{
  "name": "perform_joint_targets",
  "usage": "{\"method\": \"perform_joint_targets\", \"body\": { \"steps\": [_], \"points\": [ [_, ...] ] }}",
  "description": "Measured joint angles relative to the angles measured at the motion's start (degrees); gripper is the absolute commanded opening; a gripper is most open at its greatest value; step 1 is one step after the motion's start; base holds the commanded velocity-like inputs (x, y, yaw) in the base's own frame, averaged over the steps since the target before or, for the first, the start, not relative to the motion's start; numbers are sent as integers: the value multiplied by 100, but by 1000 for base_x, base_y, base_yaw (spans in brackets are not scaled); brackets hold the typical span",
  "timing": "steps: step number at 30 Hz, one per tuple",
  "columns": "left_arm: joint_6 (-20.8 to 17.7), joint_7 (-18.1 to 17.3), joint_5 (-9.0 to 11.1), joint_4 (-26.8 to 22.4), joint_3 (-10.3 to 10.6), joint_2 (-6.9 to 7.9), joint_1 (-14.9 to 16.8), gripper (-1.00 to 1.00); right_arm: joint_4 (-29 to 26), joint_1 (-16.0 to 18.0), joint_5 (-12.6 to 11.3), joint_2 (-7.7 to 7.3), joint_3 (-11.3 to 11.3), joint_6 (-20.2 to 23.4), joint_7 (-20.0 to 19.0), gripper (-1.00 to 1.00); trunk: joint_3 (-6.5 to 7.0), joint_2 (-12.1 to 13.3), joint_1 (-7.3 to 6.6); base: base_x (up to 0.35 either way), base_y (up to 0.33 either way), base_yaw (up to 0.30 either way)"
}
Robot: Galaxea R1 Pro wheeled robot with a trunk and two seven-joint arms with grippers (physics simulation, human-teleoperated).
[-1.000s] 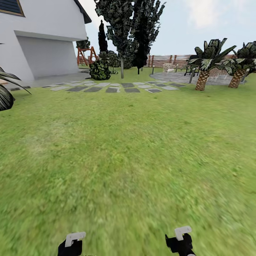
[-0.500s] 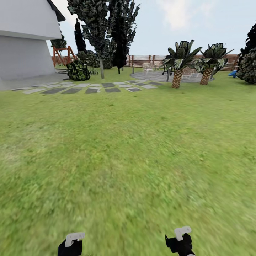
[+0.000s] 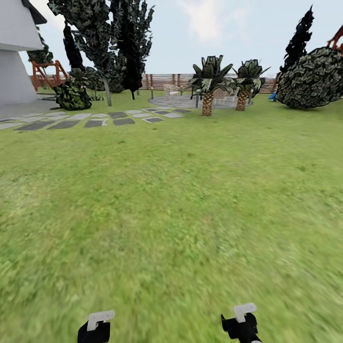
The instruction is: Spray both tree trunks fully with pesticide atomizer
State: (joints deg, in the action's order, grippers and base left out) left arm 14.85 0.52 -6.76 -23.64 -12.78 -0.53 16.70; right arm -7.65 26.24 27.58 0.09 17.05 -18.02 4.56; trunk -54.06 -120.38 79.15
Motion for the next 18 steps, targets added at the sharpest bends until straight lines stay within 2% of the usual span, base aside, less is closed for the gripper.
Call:
{"method": "perform_joint_targets", "body": {
  "steps": [18],
  "points": [
    [0, 0, 0, 2, 1, 0, 0, -100, 0, -1, 2, 0, 0, 0, 1, 100, 0, 0, 0, -4, -263, -300]
  ]
}}
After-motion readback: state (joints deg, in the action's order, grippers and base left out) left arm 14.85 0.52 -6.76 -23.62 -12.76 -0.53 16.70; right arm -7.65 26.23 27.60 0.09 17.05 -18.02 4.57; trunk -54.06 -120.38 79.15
